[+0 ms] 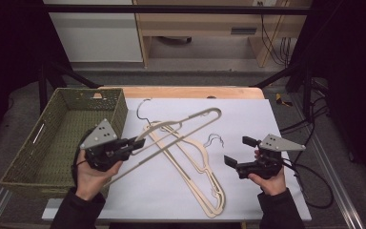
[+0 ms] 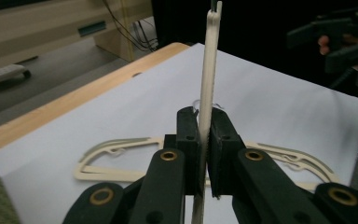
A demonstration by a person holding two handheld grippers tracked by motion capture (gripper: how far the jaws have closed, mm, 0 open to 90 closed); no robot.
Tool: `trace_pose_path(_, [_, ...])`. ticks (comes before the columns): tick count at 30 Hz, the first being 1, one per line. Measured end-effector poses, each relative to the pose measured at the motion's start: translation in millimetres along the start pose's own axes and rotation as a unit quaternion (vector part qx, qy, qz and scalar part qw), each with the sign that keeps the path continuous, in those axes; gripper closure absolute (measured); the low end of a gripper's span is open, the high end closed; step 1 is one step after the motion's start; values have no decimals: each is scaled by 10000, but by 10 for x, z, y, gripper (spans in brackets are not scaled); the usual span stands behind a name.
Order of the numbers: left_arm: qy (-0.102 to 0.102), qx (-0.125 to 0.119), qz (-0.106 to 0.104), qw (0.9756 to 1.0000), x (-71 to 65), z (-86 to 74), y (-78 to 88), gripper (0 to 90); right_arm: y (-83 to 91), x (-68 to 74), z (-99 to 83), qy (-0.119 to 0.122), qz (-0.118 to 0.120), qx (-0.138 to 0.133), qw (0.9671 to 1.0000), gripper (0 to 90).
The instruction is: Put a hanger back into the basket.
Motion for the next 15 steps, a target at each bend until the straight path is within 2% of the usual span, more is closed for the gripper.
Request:
trace_pose_path(4, [187, -36, 248, 9995, 289, -8, 117, 844, -7, -40, -19, -4, -61, 0, 10000, 15])
trace_pose_path(7, [432, -155, 170, 9988, 460, -13, 210, 841, -7, -87, -29, -10, -174, -7, 9998, 15])
trace_pose_path(8, [459, -125, 278, 9985, 508, -13, 241, 841, -7, -87, -29, -10, -174, -7, 9998, 15])
trace_pose_path(13, [347, 31, 670, 9971, 707, -10, 404, 843, 5, -111, -27, -87, -195, -59, 9998, 15])
trace_pose_path(14, [361, 14, 767, 9964, 799, -19, 473, 843, 9, -114, -27, -85, -204, -62, 9997, 15])
trace_pose_path(15, [361, 14, 767, 9964, 799, -19, 473, 842, 9, -114, -27, -85, -204, -62, 9997, 15])
Point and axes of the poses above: each handheld gripper's, and its own axes: y roughly backward along the jaws, z roughly out of its top, x roughly to its left, the point moved 7 cm from there along -y, roughly forward along the jaws, and after that the axes turned 15 degrees about -y, right-handed, at the moved point
